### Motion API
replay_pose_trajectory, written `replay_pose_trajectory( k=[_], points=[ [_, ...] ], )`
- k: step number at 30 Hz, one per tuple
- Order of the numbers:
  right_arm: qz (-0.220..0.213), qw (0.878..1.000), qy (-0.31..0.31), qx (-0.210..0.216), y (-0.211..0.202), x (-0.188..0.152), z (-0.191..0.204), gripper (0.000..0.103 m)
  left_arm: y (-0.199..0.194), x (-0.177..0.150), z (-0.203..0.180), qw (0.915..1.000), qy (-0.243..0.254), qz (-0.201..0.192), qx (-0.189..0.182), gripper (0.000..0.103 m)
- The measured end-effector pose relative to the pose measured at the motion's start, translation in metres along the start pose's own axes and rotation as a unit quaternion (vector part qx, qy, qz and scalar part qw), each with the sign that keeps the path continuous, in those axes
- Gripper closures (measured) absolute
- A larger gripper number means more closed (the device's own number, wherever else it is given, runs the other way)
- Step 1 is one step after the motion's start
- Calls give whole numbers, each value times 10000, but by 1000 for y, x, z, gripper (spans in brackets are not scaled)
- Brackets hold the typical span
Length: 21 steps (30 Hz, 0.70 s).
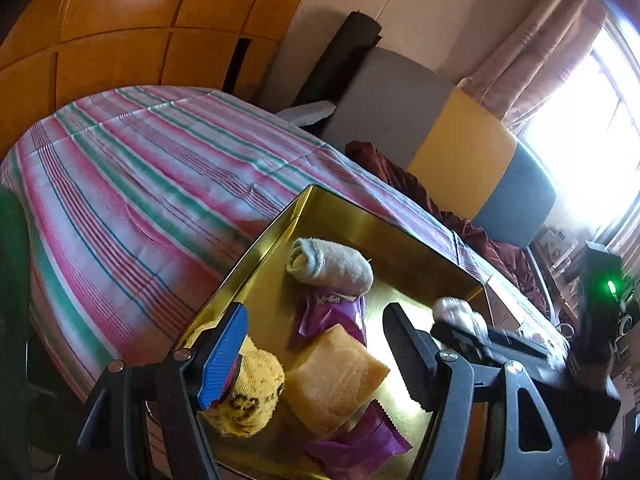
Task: Organize objects
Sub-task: 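Lower the cotton ball into the gold tray and open the right tool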
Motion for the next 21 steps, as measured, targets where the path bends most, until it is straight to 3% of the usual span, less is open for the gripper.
replay_pose_trajectory(
  k=[4,6,9,16,21],
  points=[
    [43,9998,174,70,15,17,1,47,2,-5,-3,9999,-54,106,-90,32],
    [49,9990,395,205,21,24,0,37,2,-7,-5,9999,3,109,-83,32],
    [-59,9977,672,90,15,28,-5,30,1,-9,-8,9999,40,74,-127,32],
    [-527,9935,999,-117,-22,0,-37,30,7,-19,-20,9992,199,248,-229,32],
    [-765,9902,1136,-265,-47,-20,-59,29,6,-28,-35,9976,384,292,-501,32]
  ],
)
Point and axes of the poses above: each gripper's, at about its wrist camera, not at the fingertips, and y roughly the way its jaws point, z to its left, x to its top, the point moved 5 cm from there along y, roughly the way its jaws point, and after that the axes turned 6 degrees about -x, right-handed, at the moved point
